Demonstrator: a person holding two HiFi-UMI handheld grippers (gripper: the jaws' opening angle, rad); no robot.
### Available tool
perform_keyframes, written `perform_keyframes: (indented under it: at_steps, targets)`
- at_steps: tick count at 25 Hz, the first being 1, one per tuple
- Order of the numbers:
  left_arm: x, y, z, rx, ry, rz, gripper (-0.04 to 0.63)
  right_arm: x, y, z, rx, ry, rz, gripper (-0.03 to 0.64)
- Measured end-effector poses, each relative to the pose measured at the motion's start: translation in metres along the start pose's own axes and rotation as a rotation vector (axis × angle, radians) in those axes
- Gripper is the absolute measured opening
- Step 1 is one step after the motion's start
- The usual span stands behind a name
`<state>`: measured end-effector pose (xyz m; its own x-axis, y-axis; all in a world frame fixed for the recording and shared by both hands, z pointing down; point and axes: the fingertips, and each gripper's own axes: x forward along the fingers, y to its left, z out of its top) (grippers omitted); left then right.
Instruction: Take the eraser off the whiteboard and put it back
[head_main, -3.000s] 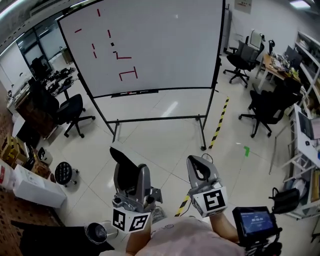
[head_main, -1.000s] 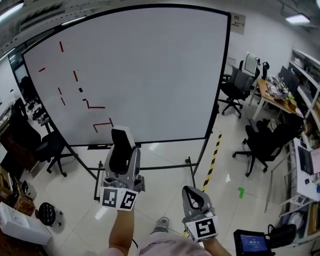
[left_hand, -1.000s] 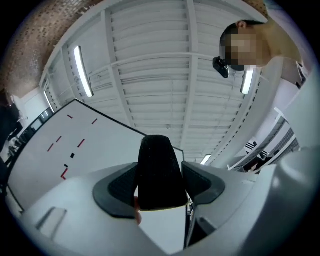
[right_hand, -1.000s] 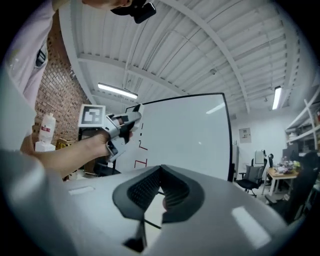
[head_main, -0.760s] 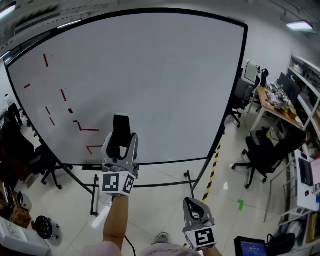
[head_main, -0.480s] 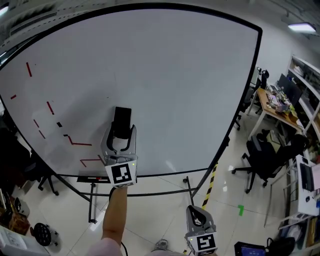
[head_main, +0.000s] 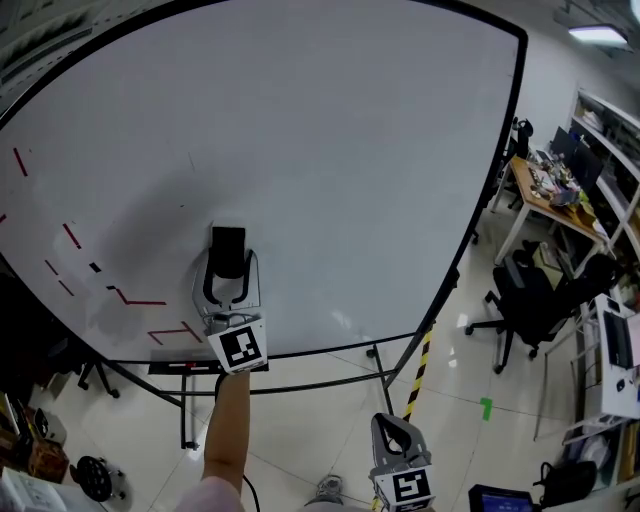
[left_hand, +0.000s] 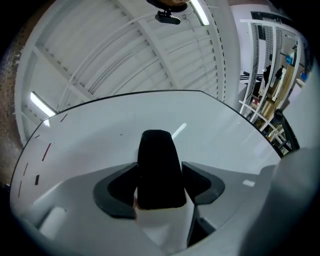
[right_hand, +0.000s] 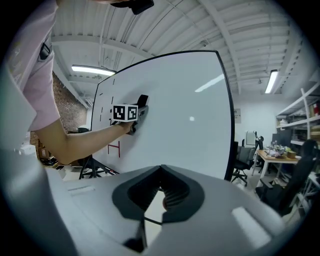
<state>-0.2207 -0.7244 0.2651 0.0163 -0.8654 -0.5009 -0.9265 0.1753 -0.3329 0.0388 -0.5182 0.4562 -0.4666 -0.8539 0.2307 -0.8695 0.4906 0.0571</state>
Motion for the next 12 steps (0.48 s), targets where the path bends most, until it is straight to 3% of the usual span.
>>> perform_keyframes:
  at_steps: [6,12]
  targets:
    - [-0.036,-0.007,0.021,-0.033,-0.008,-0.015,0.265,-0.027,-0.010,-0.005,0.021,-0.007,-0.024,0.004]
    - [-0.128,-0.027,0.064,-0.089,0.003,-0.052,0.262,-0.103,0.004,-0.011,0.009,-0.052,-0.003,0.005]
